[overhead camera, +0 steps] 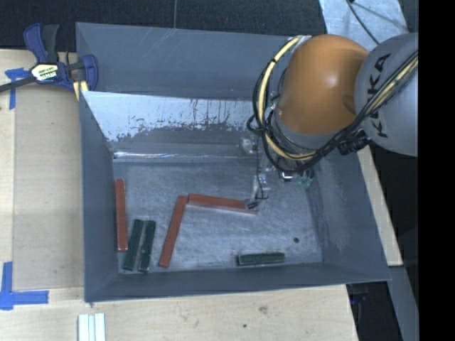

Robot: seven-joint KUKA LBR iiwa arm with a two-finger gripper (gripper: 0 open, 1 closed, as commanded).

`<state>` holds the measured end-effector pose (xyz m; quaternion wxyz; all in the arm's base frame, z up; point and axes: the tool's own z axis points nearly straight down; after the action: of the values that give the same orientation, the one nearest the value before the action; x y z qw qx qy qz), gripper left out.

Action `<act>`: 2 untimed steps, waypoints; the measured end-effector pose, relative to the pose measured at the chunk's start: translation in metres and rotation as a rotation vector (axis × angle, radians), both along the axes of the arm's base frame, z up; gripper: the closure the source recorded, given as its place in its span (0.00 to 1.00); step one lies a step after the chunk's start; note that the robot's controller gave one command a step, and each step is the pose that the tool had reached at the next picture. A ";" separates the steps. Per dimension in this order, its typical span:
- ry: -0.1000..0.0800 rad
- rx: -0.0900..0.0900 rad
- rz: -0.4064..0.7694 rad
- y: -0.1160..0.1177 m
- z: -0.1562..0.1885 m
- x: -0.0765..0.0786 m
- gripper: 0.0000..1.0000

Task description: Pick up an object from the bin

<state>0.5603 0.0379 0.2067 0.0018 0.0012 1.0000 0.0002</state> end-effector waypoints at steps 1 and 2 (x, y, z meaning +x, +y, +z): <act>0.004 -0.001 0.016 0.003 -0.140 0.004 0.00; -0.007 0.000 0.015 0.003 -0.134 0.007 1.00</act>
Offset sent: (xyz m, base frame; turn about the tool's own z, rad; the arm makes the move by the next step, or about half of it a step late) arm 0.0041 0.0040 -0.1367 -0.0191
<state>0.5674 0.0407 0.0725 0.0050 -0.0064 1.0000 0.0004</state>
